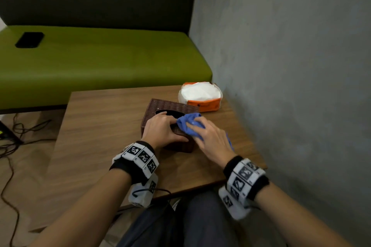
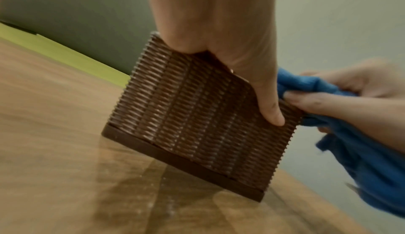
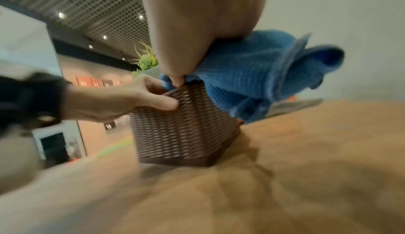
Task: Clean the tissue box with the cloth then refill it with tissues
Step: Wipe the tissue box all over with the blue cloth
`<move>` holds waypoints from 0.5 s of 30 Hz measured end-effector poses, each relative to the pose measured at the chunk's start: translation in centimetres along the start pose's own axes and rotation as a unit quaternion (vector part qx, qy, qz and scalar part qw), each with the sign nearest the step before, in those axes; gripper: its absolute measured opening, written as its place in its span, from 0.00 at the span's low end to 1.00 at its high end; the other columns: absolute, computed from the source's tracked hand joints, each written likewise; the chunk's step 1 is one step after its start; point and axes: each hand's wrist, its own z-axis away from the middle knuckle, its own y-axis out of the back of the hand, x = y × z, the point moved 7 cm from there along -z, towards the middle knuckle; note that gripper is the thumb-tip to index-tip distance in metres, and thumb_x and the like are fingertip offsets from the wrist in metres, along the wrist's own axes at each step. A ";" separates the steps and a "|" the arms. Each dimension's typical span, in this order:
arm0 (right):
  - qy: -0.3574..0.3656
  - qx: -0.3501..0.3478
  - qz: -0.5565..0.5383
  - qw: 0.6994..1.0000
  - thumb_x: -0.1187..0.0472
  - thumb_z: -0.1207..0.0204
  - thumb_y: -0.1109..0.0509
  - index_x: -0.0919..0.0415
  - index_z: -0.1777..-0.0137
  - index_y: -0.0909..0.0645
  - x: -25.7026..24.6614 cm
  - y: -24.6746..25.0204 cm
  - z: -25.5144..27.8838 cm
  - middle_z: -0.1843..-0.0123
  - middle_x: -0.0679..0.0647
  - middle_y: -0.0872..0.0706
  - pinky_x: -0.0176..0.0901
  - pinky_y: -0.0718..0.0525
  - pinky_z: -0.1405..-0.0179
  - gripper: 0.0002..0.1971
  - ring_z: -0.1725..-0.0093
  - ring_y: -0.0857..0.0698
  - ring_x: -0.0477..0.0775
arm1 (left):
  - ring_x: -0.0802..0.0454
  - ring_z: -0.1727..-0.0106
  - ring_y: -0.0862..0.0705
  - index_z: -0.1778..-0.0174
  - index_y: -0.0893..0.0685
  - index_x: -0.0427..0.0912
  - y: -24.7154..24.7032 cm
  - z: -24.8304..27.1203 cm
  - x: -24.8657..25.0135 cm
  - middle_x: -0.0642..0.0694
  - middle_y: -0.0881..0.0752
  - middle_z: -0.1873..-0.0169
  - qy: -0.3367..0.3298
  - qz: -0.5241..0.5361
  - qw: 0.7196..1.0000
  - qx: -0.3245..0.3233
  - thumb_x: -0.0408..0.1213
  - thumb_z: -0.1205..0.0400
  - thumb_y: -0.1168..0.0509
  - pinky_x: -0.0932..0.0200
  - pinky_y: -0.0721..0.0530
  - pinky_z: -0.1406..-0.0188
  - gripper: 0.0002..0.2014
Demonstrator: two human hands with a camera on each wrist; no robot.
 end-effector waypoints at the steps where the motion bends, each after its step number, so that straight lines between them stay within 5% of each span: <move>1: -0.017 0.009 0.014 1.000 0.61 0.22 0.37 0.54 0.30 0.26 0.7 0.5 -1.1 0.31 0.59 0.25 0.56 0.18 0.52 0.19 0.38 0.22 0.64 | 0.50 0.36 0.18 0.42 0.14 0.49 -0.1 0.1 0.2 0.48 0.10 0.47 -0.006 -0.002 1.000 -0.009 0.62 0.36 0.27 0.59 0.34 0.26 0.30; 4: -0.063 0.015 0.029 0.997 0.59 0.21 0.38 0.54 0.31 0.26 1.1 1.0 -3.1 0.31 0.59 0.27 0.55 0.19 0.51 0.18 0.38 0.23 0.65 | 0.50 0.29 0.23 0.36 0.17 0.50 -0.2 0.1 0.3 0.48 0.13 0.40 -0.030 -0.001 0.998 -0.047 0.64 0.38 0.27 0.57 0.37 0.23 0.36; 8: -0.014 -0.017 0.004 1.000 0.57 0.21 0.37 0.55 0.36 0.23 -0.7 0.6 0.1 0.36 0.60 0.25 0.55 0.18 0.56 0.15 0.44 0.19 0.64 | 0.48 0.22 0.33 0.29 0.25 0.50 0.6 -0.7 -0.7 0.48 0.24 0.28 -0.040 -0.044 0.985 -0.164 0.60 0.34 0.30 0.49 0.48 0.20 0.37; 10: -0.047 0.009 -0.008 0.999 0.55 0.20 0.39 0.54 0.38 0.21 -0.1 1.8 -0.5 0.40 0.59 0.24 0.53 0.21 0.57 0.13 0.47 0.18 0.65 | 0.46 0.22 0.34 0.29 0.24 0.47 1.0 -1.2 0.0 0.46 0.25 0.27 -0.005 -0.008 0.979 -0.203 0.62 0.39 0.36 0.47 0.41 0.22 0.41; 12: -0.108 0.060 -0.037 0.992 0.56 0.19 0.40 0.55 0.34 0.23 1.0 2.7 -2.0 0.42 0.62 0.25 0.55 0.22 0.55 0.15 0.48 0.19 0.68 | 0.42 0.30 0.25 0.43 0.16 0.42 0.8 -1.3 1.3 0.41 0.17 0.39 0.039 0.091 0.984 -0.149 0.67 0.45 0.41 0.46 0.31 0.28 0.41; 13: -0.137 0.080 -0.054 0.986 0.56 0.19 0.40 0.55 0.32 0.24 1.4 2.8 -2.4 0.42 0.63 0.25 0.55 0.22 0.52 0.16 0.46 0.20 0.69 | 0.40 0.31 0.24 0.49 0.15 0.42 0.5 -1.1 1.8 0.41 0.16 0.44 0.048 0.102 0.989 -0.092 0.68 0.42 0.38 0.42 0.32 0.28 0.36; 15: -0.146 0.086 -0.049 0.984 0.58 0.19 0.40 0.55 0.29 0.26 1.2 1.7 -2.7 0.43 0.65 0.25 0.57 0.25 0.44 0.18 0.42 0.25 0.68 | 0.38 0.23 0.34 0.44 0.16 0.42 -0.9 -0.2 2.1 0.40 0.17 0.39 0.078 0.065 0.995 -0.020 0.62 0.32 0.33 0.36 0.46 0.23 0.29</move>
